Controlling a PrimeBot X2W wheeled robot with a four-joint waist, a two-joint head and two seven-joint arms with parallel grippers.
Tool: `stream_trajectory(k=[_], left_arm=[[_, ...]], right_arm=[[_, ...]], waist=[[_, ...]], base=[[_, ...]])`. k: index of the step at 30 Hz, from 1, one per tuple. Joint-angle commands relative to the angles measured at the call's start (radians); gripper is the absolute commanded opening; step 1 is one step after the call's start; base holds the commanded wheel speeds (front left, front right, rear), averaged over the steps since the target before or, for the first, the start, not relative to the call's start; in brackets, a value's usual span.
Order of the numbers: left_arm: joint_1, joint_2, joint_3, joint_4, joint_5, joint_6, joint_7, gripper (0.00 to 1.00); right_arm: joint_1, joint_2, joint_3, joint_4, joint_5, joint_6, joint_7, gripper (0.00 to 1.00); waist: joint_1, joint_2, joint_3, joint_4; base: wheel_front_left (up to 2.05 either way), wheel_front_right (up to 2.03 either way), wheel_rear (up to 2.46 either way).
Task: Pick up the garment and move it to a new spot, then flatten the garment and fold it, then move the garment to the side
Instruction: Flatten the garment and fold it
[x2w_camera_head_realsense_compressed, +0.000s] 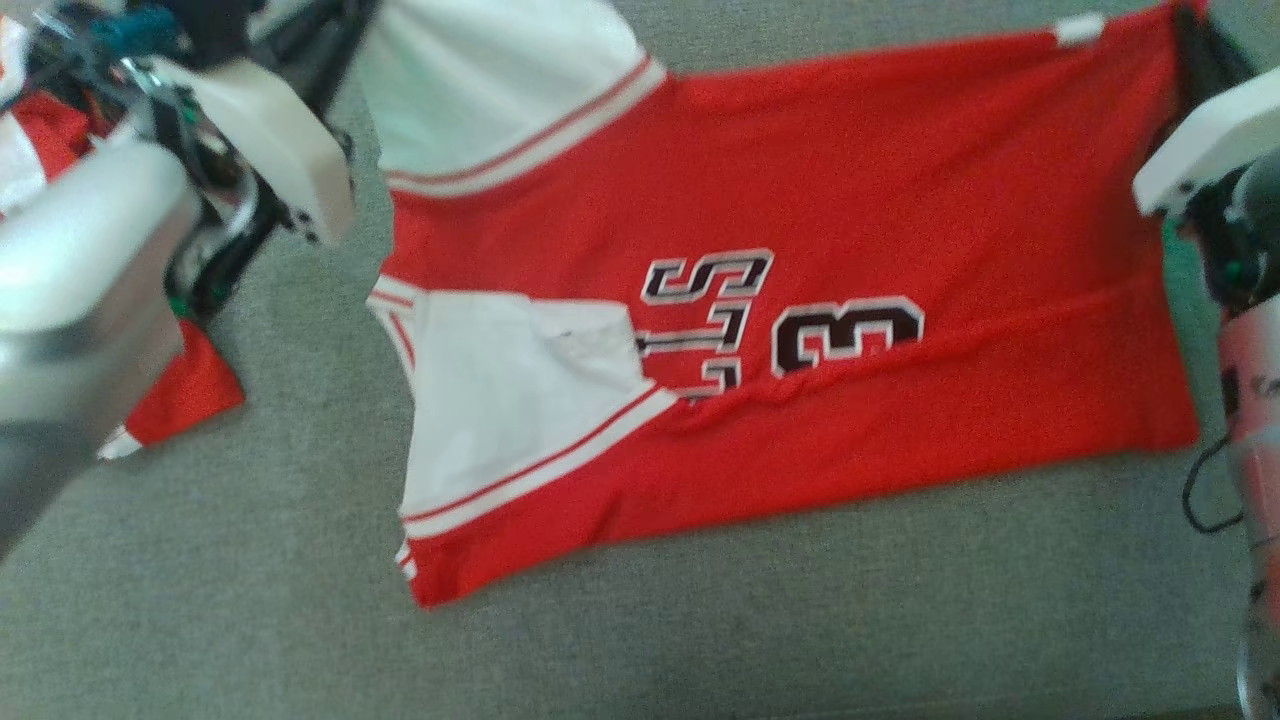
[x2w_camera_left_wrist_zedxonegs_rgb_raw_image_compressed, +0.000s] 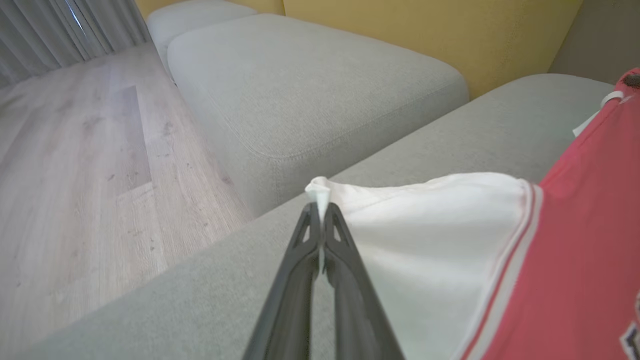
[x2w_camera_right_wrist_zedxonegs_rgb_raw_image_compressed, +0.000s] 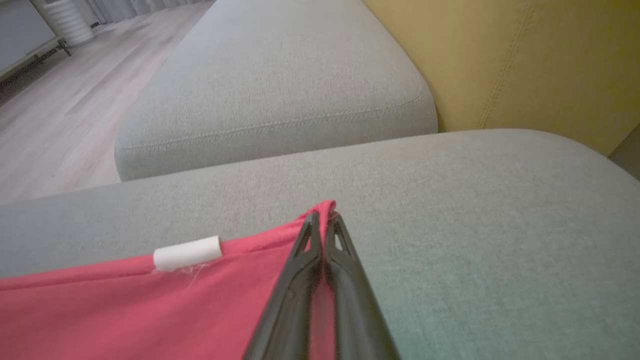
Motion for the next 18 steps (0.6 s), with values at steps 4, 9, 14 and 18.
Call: stream_trajectory(k=[4, 9, 14, 18], left_arm=[[-0.113, 0.02, 0.054, 0.055, 0.037, 0.006, -0.034, 0.0], [-0.179, -0.018, 0.054, 0.137, 0.071, -0.012, -0.079, 0.0], [-0.21, -0.057, 0.05, 0.208, 0.087, -0.03, -0.122, 0.0], [-0.192, -0.076, 0.035, 0.233, 0.081, -0.05, -0.137, 0.0]], right_arm=[[-0.073, 0.004, -0.013, -0.024, 0.006, 0.007, -0.042, 0.0], [-0.127, 0.019, -0.02, -0.005, -0.002, 0.007, -0.08, 0.0], [-0.151, 0.026, -0.015, 0.028, -0.003, 0.007, -0.105, 0.0], [-0.131, 0.02, -0.005, 0.048, 0.007, 0.007, -0.12, 0.0]], waist=[[0.0, -0.0001, 0.016, -0.018], [0.0, -0.0001, 0.025, -0.03], [0.0, -0.0001, 0.024, -0.03], [0.0, -0.0001, 0.009, -0.02]], base=[[0.0, 0.0, 0.0], [0.0, 0.0, 0.0], [0.0, 0.0, 0.0], [0.0, 0.0, 0.0]])
